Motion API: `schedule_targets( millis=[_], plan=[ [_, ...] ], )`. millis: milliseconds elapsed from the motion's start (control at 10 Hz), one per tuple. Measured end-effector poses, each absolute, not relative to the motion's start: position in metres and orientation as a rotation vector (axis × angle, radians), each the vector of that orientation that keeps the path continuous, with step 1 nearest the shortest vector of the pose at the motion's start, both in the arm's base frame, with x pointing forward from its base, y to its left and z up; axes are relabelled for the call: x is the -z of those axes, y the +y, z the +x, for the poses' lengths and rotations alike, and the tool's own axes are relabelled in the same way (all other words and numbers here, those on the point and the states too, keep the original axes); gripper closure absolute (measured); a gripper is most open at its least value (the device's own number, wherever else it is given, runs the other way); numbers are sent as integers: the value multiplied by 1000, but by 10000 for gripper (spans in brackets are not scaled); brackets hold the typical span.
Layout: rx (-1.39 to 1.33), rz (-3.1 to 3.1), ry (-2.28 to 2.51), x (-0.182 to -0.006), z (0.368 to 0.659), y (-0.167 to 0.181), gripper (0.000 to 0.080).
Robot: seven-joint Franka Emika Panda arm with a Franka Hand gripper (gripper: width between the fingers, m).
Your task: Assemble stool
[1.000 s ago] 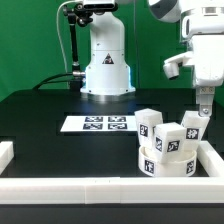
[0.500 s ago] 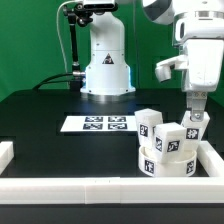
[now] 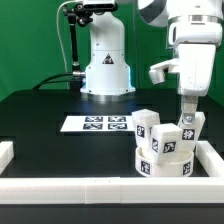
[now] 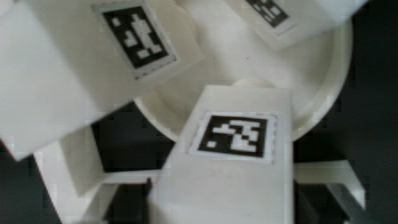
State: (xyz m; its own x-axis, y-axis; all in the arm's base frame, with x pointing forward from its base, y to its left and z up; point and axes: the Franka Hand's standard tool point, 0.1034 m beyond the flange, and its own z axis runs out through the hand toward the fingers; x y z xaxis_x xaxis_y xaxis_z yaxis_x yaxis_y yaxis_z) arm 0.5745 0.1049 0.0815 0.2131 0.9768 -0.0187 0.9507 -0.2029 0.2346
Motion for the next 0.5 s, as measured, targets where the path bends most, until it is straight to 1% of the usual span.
schedule_targets(
  millis=[200, 500],
  plan=[
    [-200, 2301, 1829, -81, 574, 105, 440],
    [-225, 2457, 1637, -81, 575, 104, 440]
  ],
)
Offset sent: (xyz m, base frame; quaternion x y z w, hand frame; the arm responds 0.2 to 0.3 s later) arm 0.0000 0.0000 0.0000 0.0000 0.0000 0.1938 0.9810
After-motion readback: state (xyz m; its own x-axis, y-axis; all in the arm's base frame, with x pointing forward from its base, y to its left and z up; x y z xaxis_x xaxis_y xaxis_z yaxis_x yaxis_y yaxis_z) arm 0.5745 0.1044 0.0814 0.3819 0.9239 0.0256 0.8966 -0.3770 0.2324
